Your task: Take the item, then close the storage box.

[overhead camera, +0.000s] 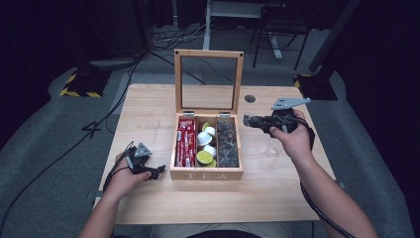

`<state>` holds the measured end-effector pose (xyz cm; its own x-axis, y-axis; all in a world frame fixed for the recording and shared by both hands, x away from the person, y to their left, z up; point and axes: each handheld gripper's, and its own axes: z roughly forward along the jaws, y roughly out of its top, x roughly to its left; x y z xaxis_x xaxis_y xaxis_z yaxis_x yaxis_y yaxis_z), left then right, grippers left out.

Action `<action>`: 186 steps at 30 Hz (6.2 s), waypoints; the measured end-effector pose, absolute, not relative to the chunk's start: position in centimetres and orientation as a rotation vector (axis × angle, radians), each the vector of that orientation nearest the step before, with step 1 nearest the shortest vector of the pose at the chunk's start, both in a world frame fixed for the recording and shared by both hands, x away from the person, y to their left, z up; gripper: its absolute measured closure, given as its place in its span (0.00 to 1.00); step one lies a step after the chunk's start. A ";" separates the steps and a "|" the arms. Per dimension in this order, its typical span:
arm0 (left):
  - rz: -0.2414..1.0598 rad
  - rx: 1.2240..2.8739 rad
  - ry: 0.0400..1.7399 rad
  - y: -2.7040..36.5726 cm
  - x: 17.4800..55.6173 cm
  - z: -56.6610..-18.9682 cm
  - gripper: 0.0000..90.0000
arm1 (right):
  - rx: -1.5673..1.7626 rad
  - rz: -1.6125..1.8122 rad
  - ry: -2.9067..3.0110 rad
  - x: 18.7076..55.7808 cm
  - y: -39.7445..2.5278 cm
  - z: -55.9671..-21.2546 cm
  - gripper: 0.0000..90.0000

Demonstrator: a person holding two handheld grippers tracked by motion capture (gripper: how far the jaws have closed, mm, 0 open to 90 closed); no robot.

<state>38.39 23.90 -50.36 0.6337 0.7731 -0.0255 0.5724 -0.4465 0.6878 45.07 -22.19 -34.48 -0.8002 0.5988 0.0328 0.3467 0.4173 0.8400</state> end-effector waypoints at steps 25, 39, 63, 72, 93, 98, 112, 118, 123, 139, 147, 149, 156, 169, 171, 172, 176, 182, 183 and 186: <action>0.393 2.177 1.050 23.9 38.4 -50.4 0.17 | 1.000 1.144 2.341 44.3 -29.5 -35.5 0.88; 0.393 2.176 1.053 23.8 38.4 -50.4 0.17 | 1.062 0.988 2.408 44.8 -30.2 -37.6 0.88; 0.398 2.178 1.050 23.8 38.4 -50.4 0.17 | 1.059 0.825 2.522 44.8 -29.3 -38.8 0.66; 0.391 2.175 1.053 23.8 38.4 -50.4 0.17 | 1.096 0.955 2.443 44.9 -29.0 -38.4 0.48; 0.392 2.171 1.056 23.8 38.4 -50.4 0.17 | 1.081 1.341 2.219 46.0 -27.8 -35.9 0.30; 0.395 2.176 1.057 23.8 38.4 -50.4 0.17 | 1.044 1.352 2.208 46.7 -27.0 -34.9 0.29; 0.395 2.169 1.063 23.7 38.5 -50.4 0.16 | 0.940 1.355 2.199 50.4 -23.9 -31.4 0.31; 0.403 2.171 1.062 23.7 38.5 -50.4 0.17 | 0.945 1.318 2.199 52.2 -22.6 -30.6 0.33; 0.404 2.169 1.065 23.7 38.4 -50.4 0.17 | 0.952 1.318 2.199 54.0 -21.8 -30.1 0.36; 0.403 2.159 1.080 23.6 38.4 -50.4 0.17 | 0.969 1.340 2.188 59.7 -18.9 -28.5 0.41; 0.411 2.161 1.079 23.6 38.4 -50.4 0.17 | 0.987 1.274 2.175 61.9 -17.7 -28.0 0.42; 0.411 2.162 1.078 23.6 38.4 -50.4 0.17 | 0.997 1.263 2.171 62.4 -17.5 -28.0 0.43; 0.414 2.163 1.080 23.6 38.4 -50.4 0.17 | 1.002 1.230 2.200 63.2 -16.2 -28.1 0.46; 0.409 2.158 1.090 23.5 38.4 -50.4 0.17 | 1.012 1.220 2.209 62.5 -15.6 -27.7 0.55; 0.404 2.159 1.092 23.5 38.4 -50.4 0.16 | 0.997 1.221 2.212 62.0 -15.7 -27.4 0.57; 0.404 2.158 1.093 23.5 38.4 -50.4 0.16 | 0.987 1.222 2.216 61.7 -15.8 -27.3 0.57; 0.407 2.161 1.090 23.5 38.4 -50.4 0.17 | 0.957 1.232 2.233 60.7 -16.2 -26.8 0.61; 0.404 2.158 1.094 23.5 38.4 -50.4 0.16 | 0.901 1.231 2.255 59.0 -16.7 -26.1 0.67; 0.404 2.156 1.095 23.5 38.4 -50.4 0.17 | 0.886 1.230 2.257 58.8 -16.8 -26.1 0.67; 0.405 2.158 1.092 23.5 38.4 -50.4 0.17 | 0.857 1.221 2.265 58.0 -16.9 -25.9 0.68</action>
